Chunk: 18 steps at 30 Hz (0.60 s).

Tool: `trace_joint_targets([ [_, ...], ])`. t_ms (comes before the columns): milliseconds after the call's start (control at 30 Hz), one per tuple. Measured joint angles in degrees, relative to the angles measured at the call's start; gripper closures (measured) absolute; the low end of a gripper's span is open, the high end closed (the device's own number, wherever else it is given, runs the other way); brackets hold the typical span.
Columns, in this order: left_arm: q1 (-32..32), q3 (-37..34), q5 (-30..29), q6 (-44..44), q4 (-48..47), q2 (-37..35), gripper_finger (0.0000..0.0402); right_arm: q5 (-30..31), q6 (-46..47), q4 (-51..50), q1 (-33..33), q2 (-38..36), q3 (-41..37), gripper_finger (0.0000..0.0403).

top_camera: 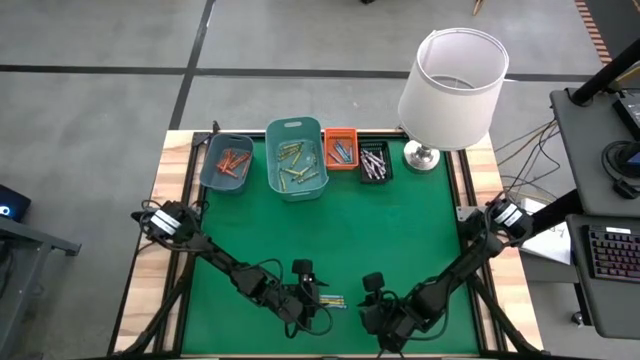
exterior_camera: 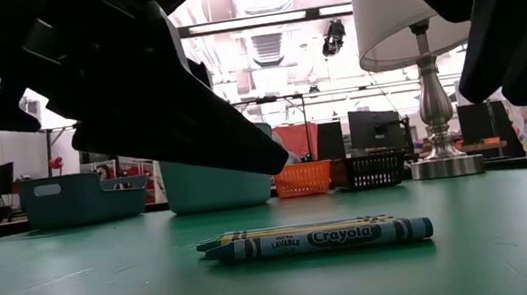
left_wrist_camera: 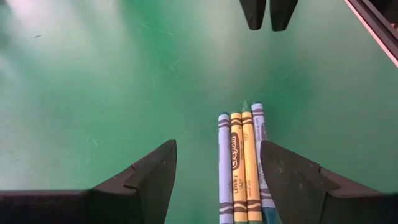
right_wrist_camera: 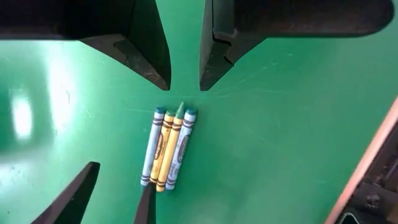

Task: Sort crayons
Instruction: Put the blue crayon into the orange bin

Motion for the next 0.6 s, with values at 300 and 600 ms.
trace_joint_targets([
  [300,0.14,0.00,-0.17,-0.14,0.59,0.00,0.0187,0.00,-3.41,-0.05,-0.97,-0.70,-0.58,0.0326],
  [600,0.79,0.00,-0.17,0.07,0.67,0.00,0.0187,0.04,-2.35,3.31,-1.24,-3.57,-4.64,0.0326],
])
